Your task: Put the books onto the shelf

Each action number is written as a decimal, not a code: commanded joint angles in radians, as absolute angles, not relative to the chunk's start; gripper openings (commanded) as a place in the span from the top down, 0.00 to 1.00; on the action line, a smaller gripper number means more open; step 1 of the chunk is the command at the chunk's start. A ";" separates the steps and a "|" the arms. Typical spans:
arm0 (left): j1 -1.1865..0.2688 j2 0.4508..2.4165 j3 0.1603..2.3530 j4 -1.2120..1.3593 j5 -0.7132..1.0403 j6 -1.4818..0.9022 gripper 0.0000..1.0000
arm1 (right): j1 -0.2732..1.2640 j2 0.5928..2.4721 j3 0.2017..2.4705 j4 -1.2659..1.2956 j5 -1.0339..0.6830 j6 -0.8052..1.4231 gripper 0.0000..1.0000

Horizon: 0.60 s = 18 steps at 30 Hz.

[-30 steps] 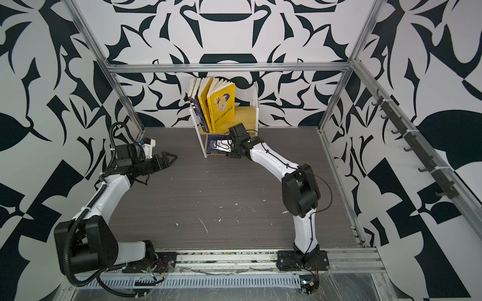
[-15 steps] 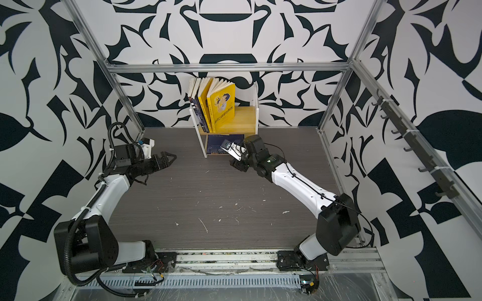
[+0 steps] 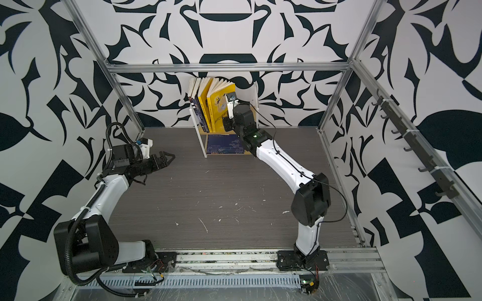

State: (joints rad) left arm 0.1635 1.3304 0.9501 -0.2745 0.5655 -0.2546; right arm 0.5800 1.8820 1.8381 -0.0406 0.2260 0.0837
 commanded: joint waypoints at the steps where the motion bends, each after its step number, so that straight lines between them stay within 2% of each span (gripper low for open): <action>1: 0.166 1.317 1.035 -0.322 0.586 -0.259 0.02 | 0.545 1.940 1.955 -0.001 0.307 0.273 0.99; 7: 0.101 1.427 1.467 -0.521 0.609 -0.232 0.03 | 0.520 2.117 2.197 -0.013 0.272 0.345 1.00; 12: 0.072 1.545 1.613 -0.336 0.644 -0.334 0.08 | 0.497 2.251 2.331 0.093 0.101 0.408 1.00; 14: 0.072 1.590 1.595 -0.224 0.614 -0.401 0.14 | 0.497 2.297 2.388 0.124 0.037 0.410 1.00; 16: 0.074 1.664 1.596 -0.118 0.637 -0.448 0.29 | 0.497 2.347 2.455 0.137 -0.020 0.417 1.00; 18: 0.073 1.741 1.639 -0.060 0.677 -0.514 0.58 | 0.498 2.382 2.499 0.169 -0.072 0.424 1.00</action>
